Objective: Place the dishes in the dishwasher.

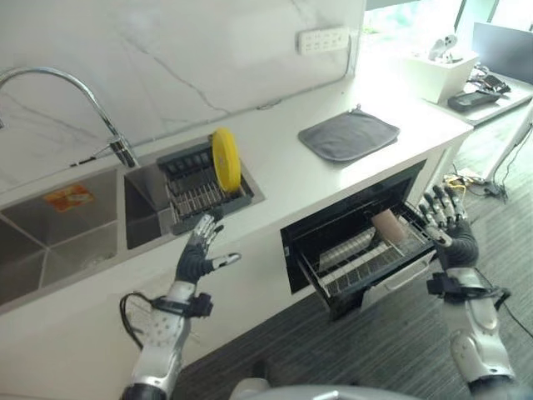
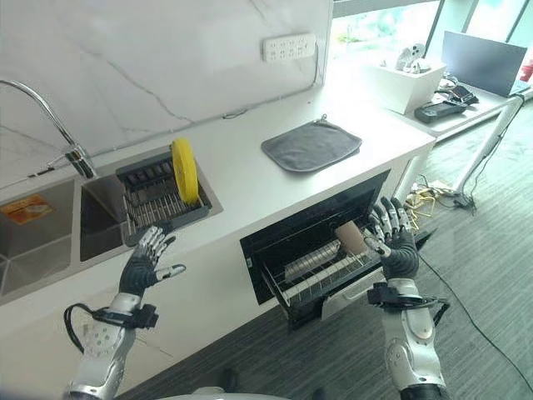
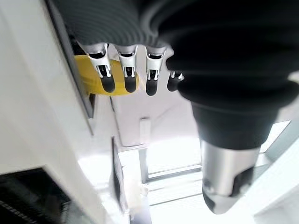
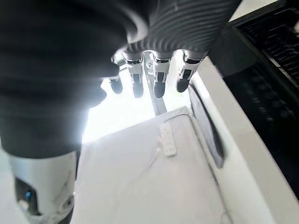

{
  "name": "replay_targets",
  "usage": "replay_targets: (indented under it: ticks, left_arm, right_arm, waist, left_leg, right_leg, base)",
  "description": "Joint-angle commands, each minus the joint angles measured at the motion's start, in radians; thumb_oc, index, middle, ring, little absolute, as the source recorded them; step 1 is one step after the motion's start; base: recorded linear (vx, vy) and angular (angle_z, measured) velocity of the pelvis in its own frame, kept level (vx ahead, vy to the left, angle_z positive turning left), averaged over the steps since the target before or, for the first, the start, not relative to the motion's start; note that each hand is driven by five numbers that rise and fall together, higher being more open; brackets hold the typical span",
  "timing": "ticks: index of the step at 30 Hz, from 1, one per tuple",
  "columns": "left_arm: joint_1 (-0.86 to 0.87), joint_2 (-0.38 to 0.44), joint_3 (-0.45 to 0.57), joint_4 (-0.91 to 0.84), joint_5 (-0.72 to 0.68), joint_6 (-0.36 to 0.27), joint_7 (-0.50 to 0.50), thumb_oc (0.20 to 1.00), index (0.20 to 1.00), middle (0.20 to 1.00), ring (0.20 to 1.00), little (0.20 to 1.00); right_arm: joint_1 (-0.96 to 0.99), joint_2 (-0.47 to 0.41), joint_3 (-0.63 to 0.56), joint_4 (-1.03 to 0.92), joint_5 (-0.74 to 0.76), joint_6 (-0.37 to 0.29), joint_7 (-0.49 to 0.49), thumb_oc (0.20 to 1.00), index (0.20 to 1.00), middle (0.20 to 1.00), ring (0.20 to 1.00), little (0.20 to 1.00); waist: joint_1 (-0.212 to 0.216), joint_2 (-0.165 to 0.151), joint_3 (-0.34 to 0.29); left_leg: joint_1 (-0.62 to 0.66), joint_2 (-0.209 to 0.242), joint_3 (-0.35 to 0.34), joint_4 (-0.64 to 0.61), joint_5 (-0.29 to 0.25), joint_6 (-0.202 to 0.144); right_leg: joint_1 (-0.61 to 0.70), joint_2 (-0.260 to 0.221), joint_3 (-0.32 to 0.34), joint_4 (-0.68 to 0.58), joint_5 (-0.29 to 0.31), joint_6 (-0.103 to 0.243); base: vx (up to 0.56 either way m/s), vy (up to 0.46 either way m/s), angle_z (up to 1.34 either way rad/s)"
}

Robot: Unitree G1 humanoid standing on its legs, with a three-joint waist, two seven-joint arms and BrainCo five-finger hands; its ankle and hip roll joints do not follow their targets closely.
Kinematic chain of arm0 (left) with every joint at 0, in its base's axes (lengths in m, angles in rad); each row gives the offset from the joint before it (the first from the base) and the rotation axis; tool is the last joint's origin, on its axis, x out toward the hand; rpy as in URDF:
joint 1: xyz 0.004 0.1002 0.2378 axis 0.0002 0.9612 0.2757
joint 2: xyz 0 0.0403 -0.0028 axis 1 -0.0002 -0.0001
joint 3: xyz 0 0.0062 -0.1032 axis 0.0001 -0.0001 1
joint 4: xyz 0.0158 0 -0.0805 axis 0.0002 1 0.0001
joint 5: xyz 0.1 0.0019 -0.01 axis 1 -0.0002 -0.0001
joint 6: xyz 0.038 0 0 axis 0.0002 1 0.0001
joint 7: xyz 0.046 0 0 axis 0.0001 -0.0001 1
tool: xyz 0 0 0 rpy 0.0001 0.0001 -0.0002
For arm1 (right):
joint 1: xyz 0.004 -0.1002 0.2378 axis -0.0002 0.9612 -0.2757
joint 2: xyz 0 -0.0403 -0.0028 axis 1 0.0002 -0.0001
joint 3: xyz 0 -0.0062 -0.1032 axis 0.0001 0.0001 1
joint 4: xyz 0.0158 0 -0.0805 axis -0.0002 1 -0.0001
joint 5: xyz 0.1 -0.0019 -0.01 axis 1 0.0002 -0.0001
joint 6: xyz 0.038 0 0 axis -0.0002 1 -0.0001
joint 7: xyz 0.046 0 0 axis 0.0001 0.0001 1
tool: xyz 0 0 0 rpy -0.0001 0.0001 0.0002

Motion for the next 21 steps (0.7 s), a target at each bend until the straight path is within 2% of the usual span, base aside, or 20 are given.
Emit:
replay_targets:
  ticks: [1,7,12,18,21]
  left_arm:
    - [-0.037,0.035,0.028,-0.023,-0.003,-0.038,-0.005,1.000,1.000,1.000,1.000,1.000]
    - [-0.001,0.037,0.031,-0.041,0.018,-0.008,0.010,1.000,1.000,1.000,1.000,1.000]
    - [0.012,0.042,0.037,-0.046,0.012,-0.006,0.006,1.000,1.000,1.000,1.000,1.000]
    - [0.005,0.043,0.028,-0.054,0.031,-0.017,0.001,1.000,1.000,1.000,1.000,1.000]
    - [-0.010,0.046,0.027,-0.058,0.029,-0.006,-0.001,1.000,1.000,1.000,1.000,1.000]
  right_arm:
    - [-0.044,0.006,-0.024,-0.060,0.032,-0.055,0.033,1.000,1.000,1.000,1.000,1.000]
    - [-0.053,0.018,-0.012,-0.064,0.028,-0.045,0.025,1.000,1.000,1.000,1.000,1.000]
    - [-0.061,0.013,-0.009,-0.057,0.002,-0.029,0.038,1.000,1.000,1.000,1.000,1.000]
    - [-0.101,-0.023,0.025,-0.088,-0.069,-0.007,0.060,1.000,1.000,1.000,1.000,1.000]
    - [-0.142,-0.051,0.045,-0.117,-0.093,0.033,0.072,1.000,1.000,1.000,1.000,1.000]
  waist:
    - [0.007,-0.030,-0.003]
    - [0.022,-0.036,-0.012]
    - [0.034,-0.041,-0.015]
    - [0.058,-0.050,-0.019]
    - [0.076,-0.054,-0.023]
  left_leg:
    - [0.034,-0.004,-0.021,-0.012,0.041,0.008]
    - [0.045,-0.012,-0.009,-0.012,0.024,0.016]
    - [0.044,-0.014,-0.014,-0.012,0.021,0.019]
    - [0.044,-0.021,-0.032,-0.012,0.016,0.024]
    - [0.044,-0.025,-0.043,-0.012,0.015,0.025]
  right_leg:
    - [0.049,0.009,-0.061,0.036,0.010,0.012]
    - [0.057,-0.001,-0.073,0.023,0.015,0.019]
    - [0.061,-0.005,-0.082,0.021,0.015,0.022]
    - [0.068,-0.009,-0.100,0.023,0.011,0.023]
    - [0.073,-0.011,-0.109,0.027,0.007,0.023]
  base:
    - [0.04,0.025,-0.20]
    - [0.03,0.015,0.06]
    - [0.01,0.006,0.02]
    - [0.01,0.022,0.11]
    - [0.01,0.023,0.09]
